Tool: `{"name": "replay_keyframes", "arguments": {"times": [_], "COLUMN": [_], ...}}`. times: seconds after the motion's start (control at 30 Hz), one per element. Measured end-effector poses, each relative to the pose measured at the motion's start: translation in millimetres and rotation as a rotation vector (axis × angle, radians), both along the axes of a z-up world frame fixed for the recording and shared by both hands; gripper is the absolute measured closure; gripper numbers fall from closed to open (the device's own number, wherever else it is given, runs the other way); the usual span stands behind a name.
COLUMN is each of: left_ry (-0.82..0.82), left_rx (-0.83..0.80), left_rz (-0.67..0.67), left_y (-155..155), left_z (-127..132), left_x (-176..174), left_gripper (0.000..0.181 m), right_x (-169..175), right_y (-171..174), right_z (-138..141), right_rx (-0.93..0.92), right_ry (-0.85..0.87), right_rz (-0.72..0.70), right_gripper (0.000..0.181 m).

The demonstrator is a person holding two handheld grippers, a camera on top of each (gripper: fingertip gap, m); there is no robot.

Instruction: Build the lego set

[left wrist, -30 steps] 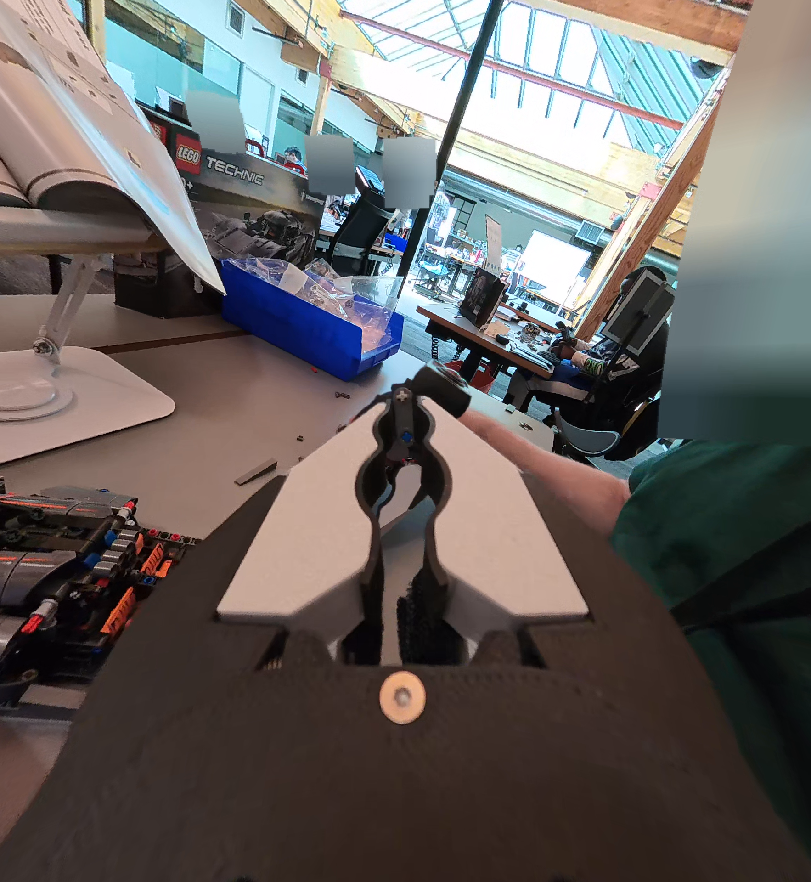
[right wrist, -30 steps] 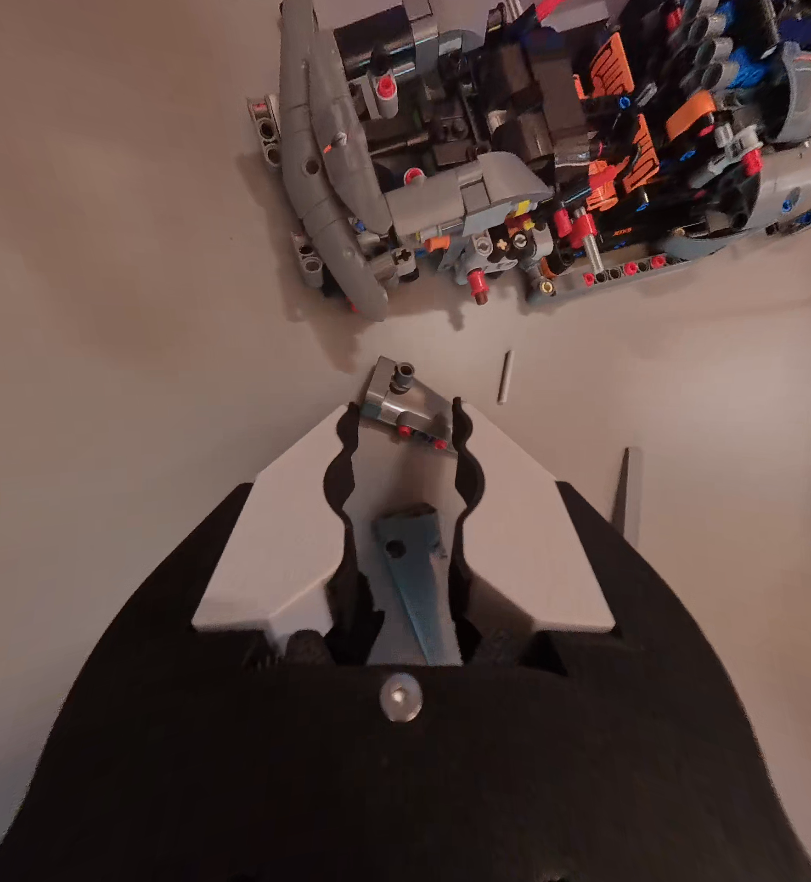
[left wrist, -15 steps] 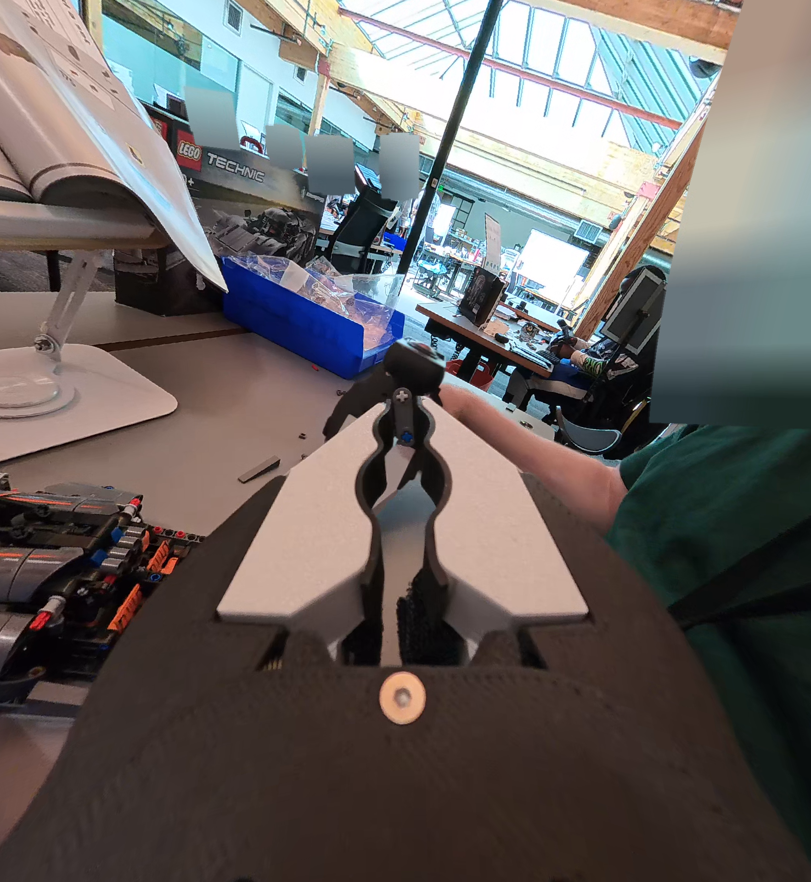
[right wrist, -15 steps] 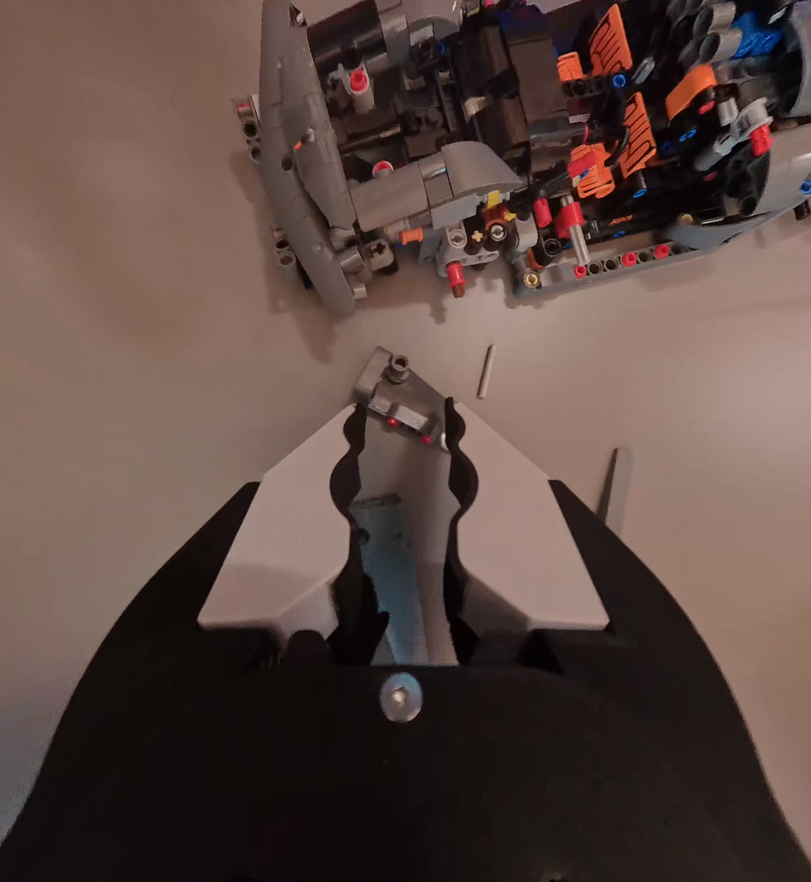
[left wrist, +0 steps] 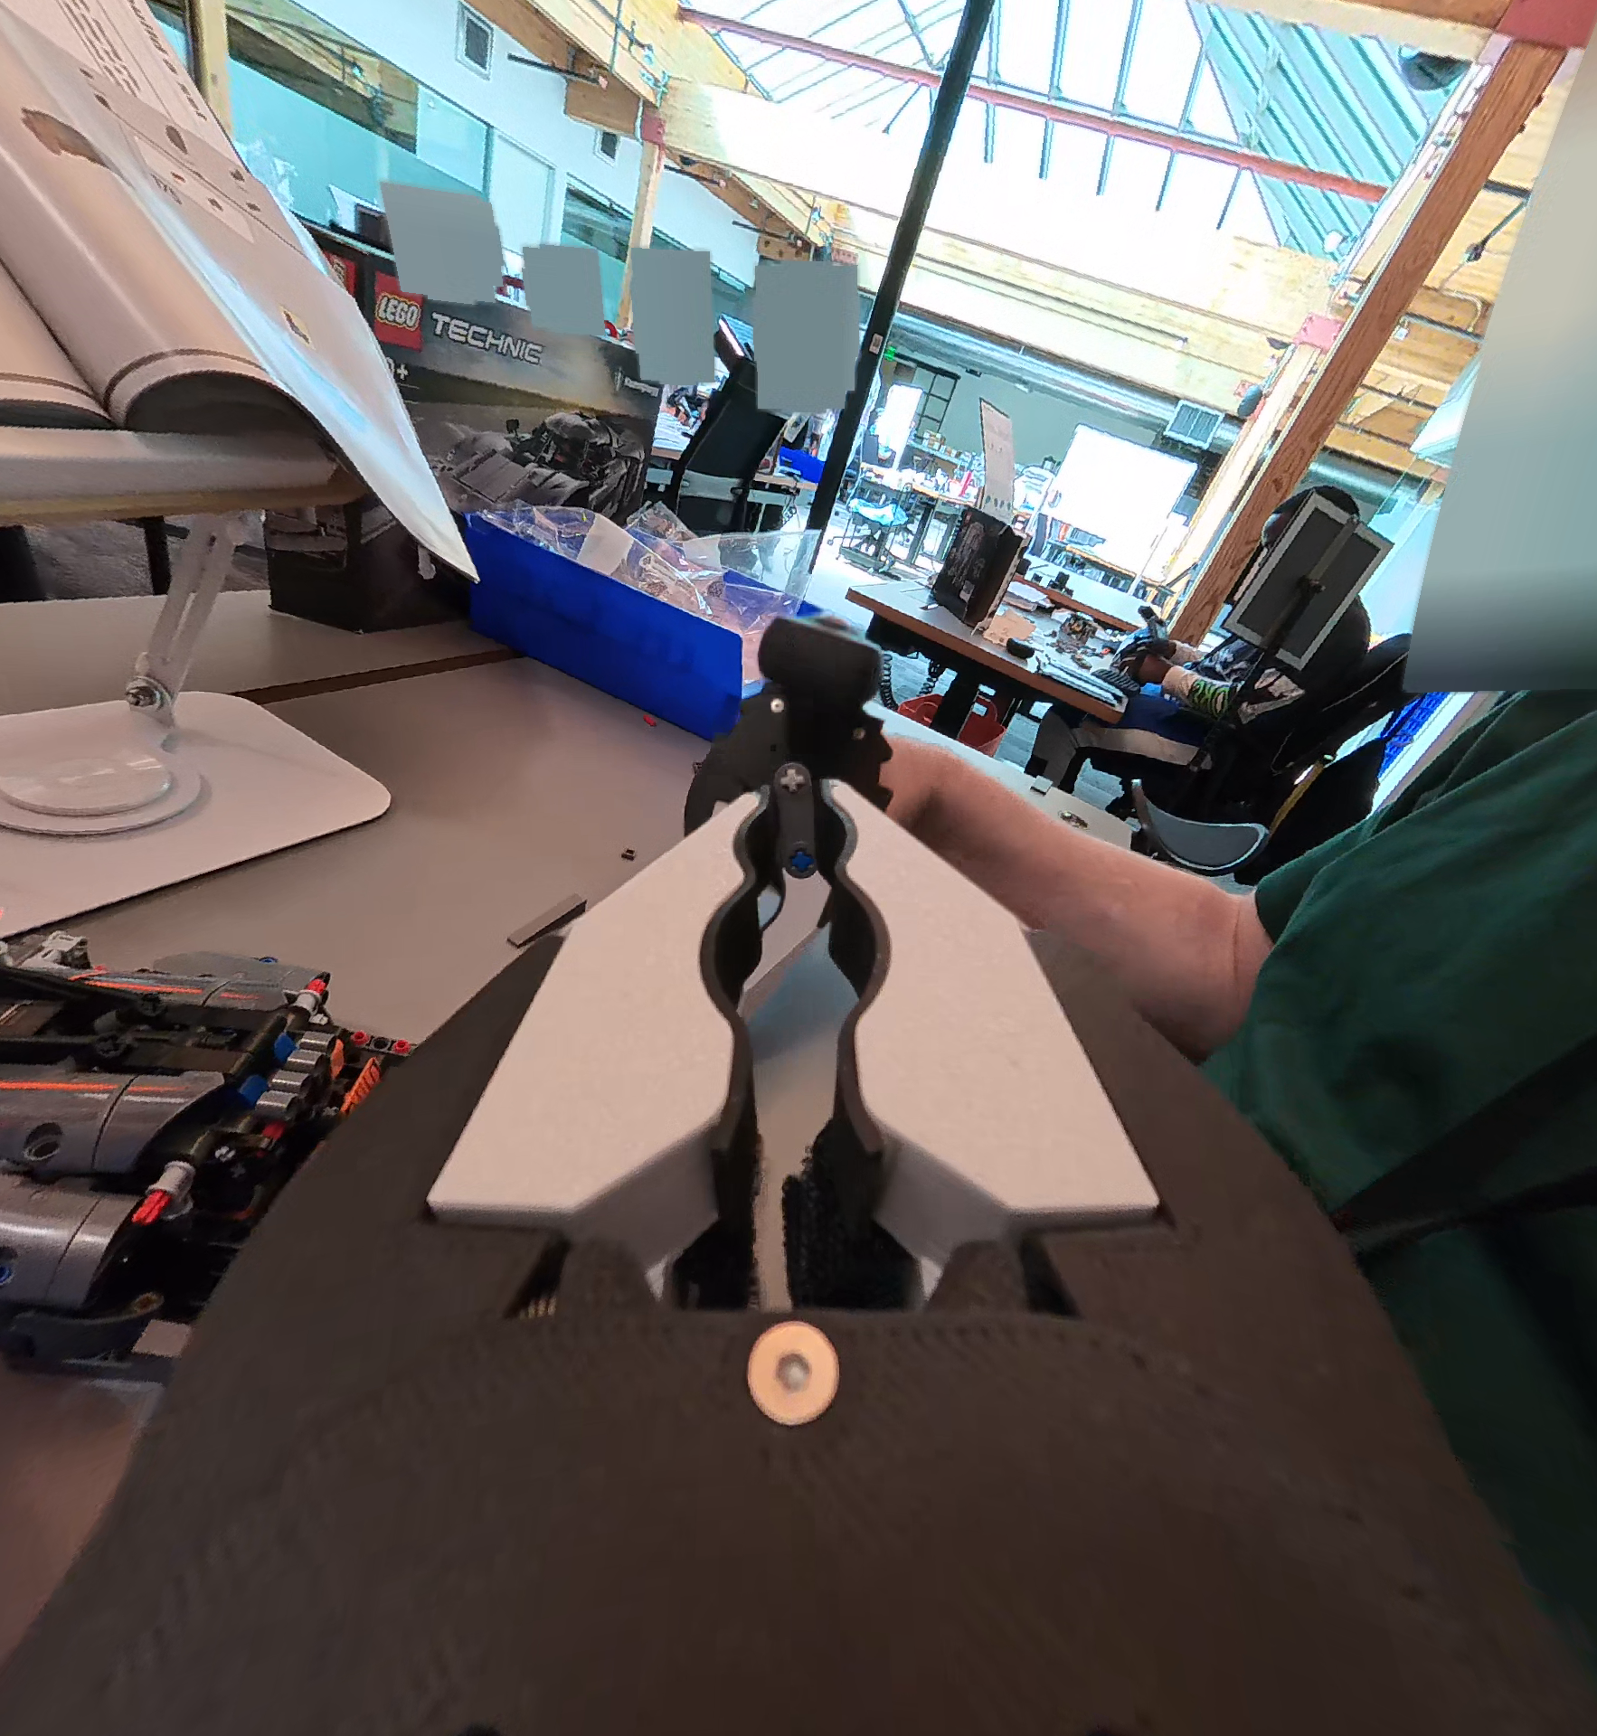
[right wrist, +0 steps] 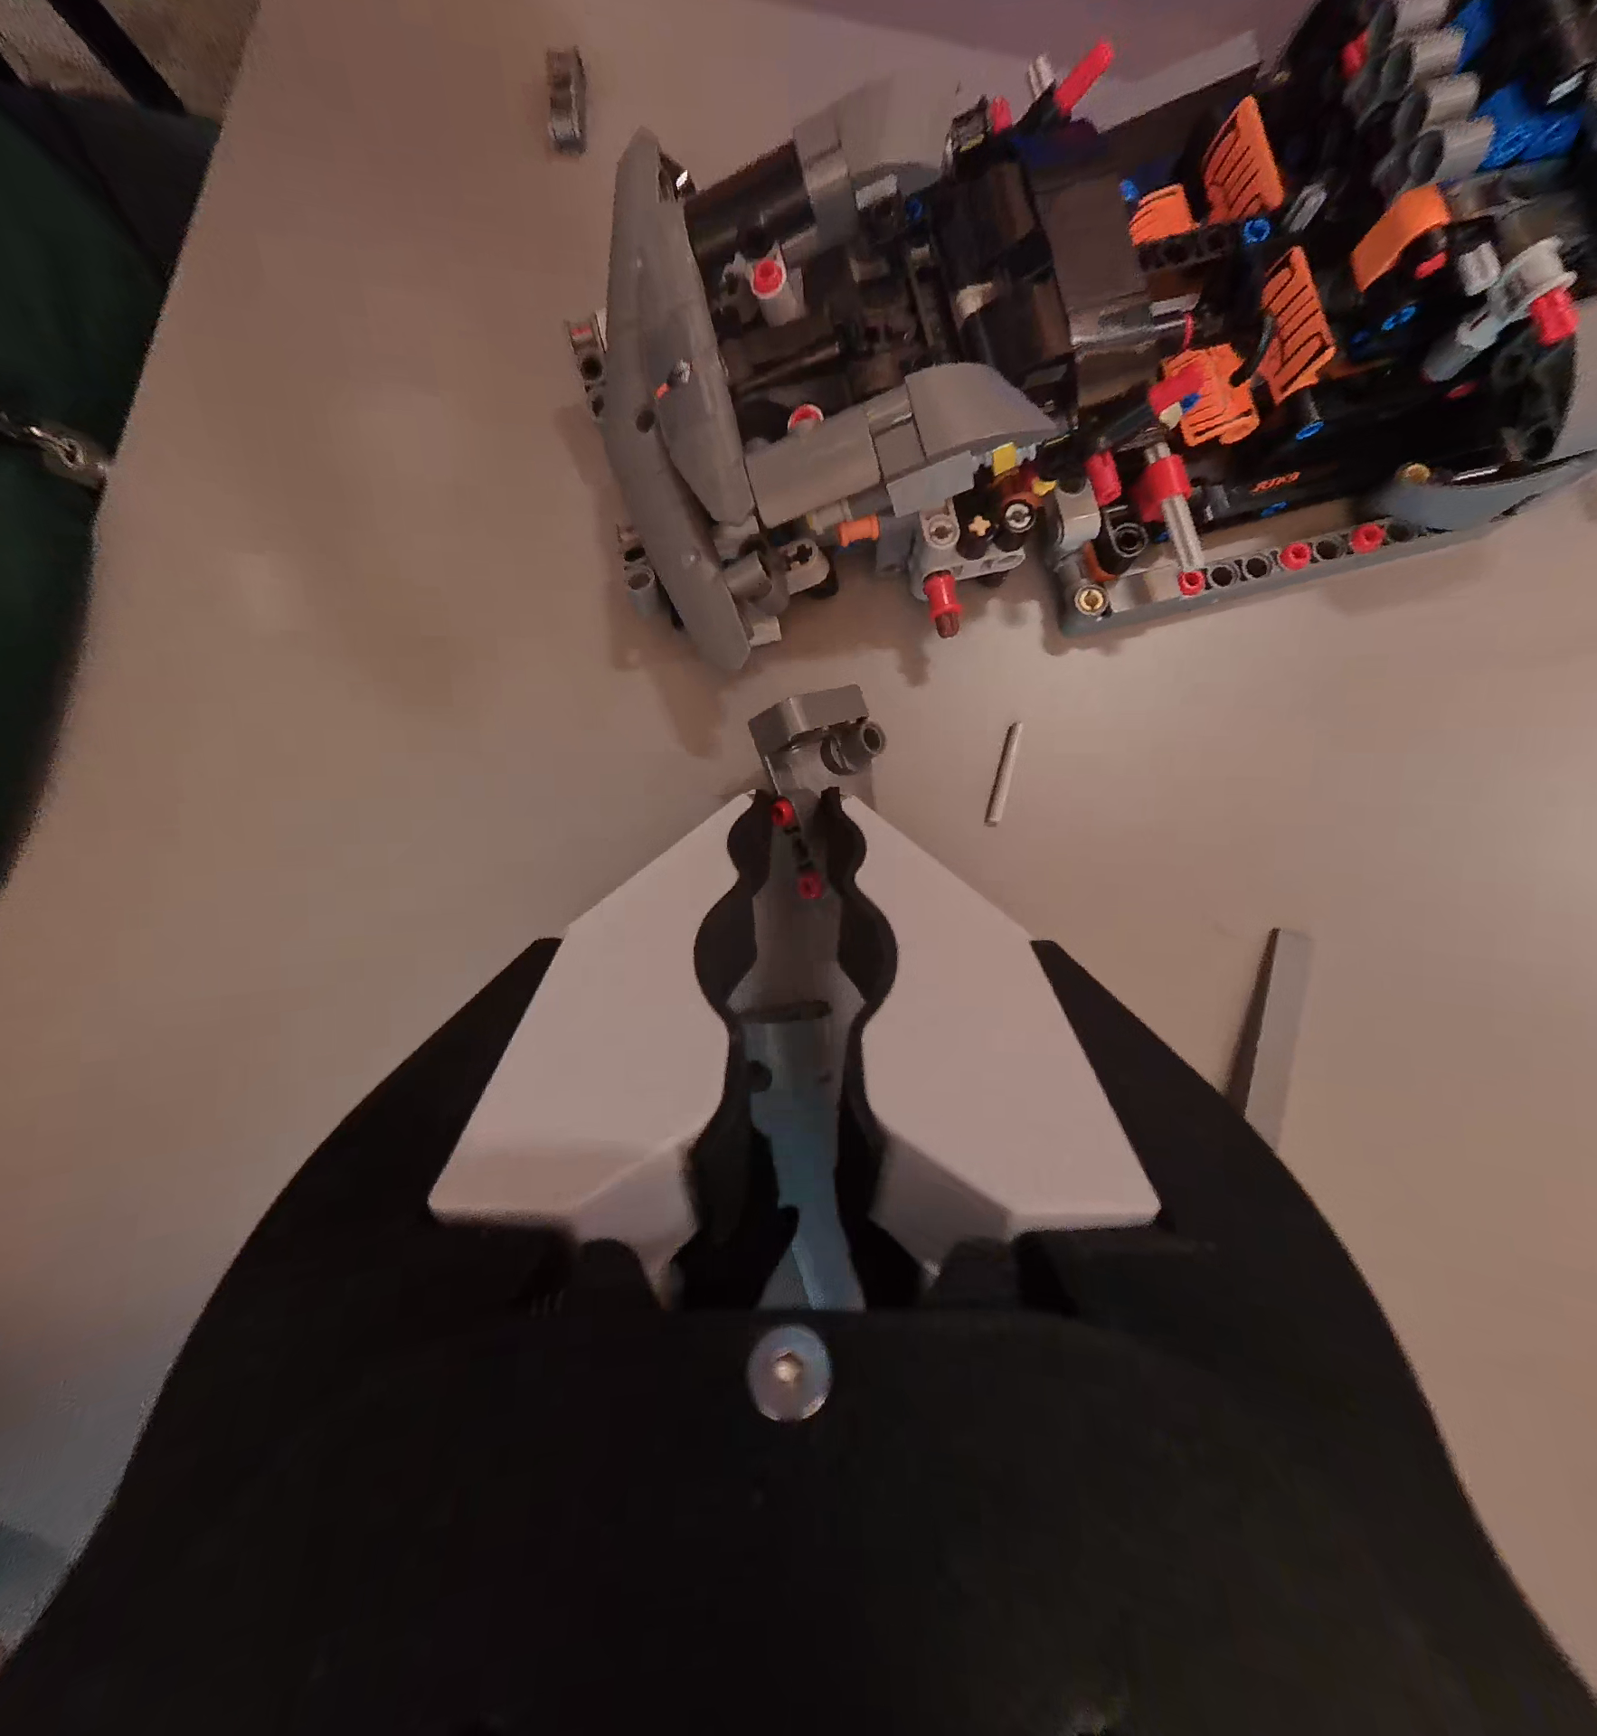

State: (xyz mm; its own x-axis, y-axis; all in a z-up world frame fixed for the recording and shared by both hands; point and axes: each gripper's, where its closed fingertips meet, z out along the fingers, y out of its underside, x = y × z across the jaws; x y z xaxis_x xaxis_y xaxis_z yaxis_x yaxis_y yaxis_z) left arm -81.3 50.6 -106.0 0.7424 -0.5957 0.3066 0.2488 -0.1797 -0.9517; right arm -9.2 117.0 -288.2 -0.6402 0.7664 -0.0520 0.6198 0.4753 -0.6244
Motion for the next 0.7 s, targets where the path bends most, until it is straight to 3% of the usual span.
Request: {"name": "replay_keyframes", "arguments": {"times": [0.03, 0.4, 0.7], "left_ry": [0.014, 0.135, 0.211], "left_rx": [-0.004, -0.009, 0.005], "left_rz": [0.005, 0.001, 0.002], "left_y": [0.3, -2.3, -25.1], "left_z": [-2.7, -27.9, -47.0], "left_x": [1.0, 19.1, 31.2], "left_gripper": [0.176, 0.176, 0.176], "right_x": [0.2, 2.7, -1.7], "right_y": [-1.2, -44.0, -82.4], "right_z": [4.8, 69.9, 85.7], "right_rx": [-0.029, -0.371, -0.482], "right_ry": [0.007, 0.149, 0.138], "right_rz": [-0.009, 0.001, 0.094], "right_gripper": [0.172, 0.173, 0.173]}}
